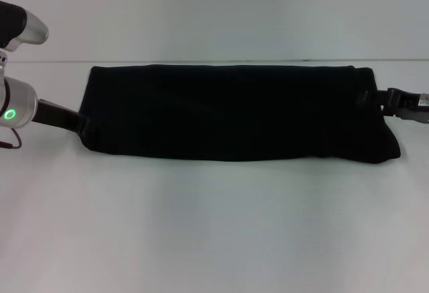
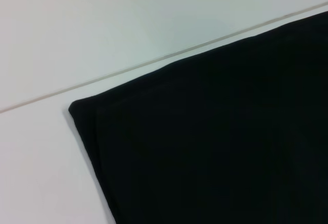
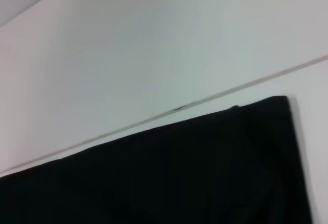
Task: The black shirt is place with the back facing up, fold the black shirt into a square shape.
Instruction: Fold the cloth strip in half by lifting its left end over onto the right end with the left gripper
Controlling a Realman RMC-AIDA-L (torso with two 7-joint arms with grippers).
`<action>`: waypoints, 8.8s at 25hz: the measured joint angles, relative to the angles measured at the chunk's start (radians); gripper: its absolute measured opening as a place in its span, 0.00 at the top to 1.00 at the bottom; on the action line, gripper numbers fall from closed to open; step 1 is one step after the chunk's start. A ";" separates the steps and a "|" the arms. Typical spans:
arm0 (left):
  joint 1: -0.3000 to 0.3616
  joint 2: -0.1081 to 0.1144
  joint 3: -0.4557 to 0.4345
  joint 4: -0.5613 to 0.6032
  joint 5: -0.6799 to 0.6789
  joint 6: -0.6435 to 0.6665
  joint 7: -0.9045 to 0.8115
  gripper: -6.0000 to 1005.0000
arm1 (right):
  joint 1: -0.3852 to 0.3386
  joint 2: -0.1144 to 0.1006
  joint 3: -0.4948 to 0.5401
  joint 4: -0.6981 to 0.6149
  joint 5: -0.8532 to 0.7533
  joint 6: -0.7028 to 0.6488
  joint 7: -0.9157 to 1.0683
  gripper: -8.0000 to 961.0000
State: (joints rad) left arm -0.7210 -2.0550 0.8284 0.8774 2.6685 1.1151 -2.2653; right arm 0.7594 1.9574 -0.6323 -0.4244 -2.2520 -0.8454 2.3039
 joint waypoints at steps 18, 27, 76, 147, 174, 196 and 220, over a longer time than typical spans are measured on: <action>-0.006 -0.002 0.000 0.000 0.000 -0.003 0.004 0.99 | 0.036 0.021 -0.010 -0.004 0.000 0.017 0.006 0.20; -0.006 -0.001 0.000 0.000 0.002 -0.008 0.012 0.99 | 0.040 0.044 -0.012 -0.001 -0.004 0.054 0.000 0.34; 0.005 -0.005 0.000 -0.002 -0.003 -0.014 0.013 0.99 | -0.026 0.001 -0.029 -0.024 0.029 0.116 -0.008 0.96; 0.130 -0.017 -0.017 0.114 0.000 0.058 0.003 0.99 | -0.114 -0.011 0.062 -0.107 0.087 -0.141 -0.113 0.35; 0.119 -0.014 -0.017 0.108 -0.005 0.049 0.006 0.99 | -0.114 0.008 0.054 -0.081 0.027 -0.125 -0.113 0.57; 0.118 -0.014 -0.017 0.107 -0.007 0.039 0.007 0.99 | -0.126 -0.005 0.097 -0.082 0.027 -0.118 -0.124 0.99; 0.130 -0.017 -0.021 0.109 -0.005 0.059 -0.004 0.98 | -0.194 -0.028 0.199 -0.165 0.059 -0.323 -0.155 0.57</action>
State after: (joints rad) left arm -0.5910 -2.0718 0.8072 0.9863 2.6631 1.1740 -2.2697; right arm 0.5658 1.9296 -0.4338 -0.5892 -2.1933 -1.1687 2.1484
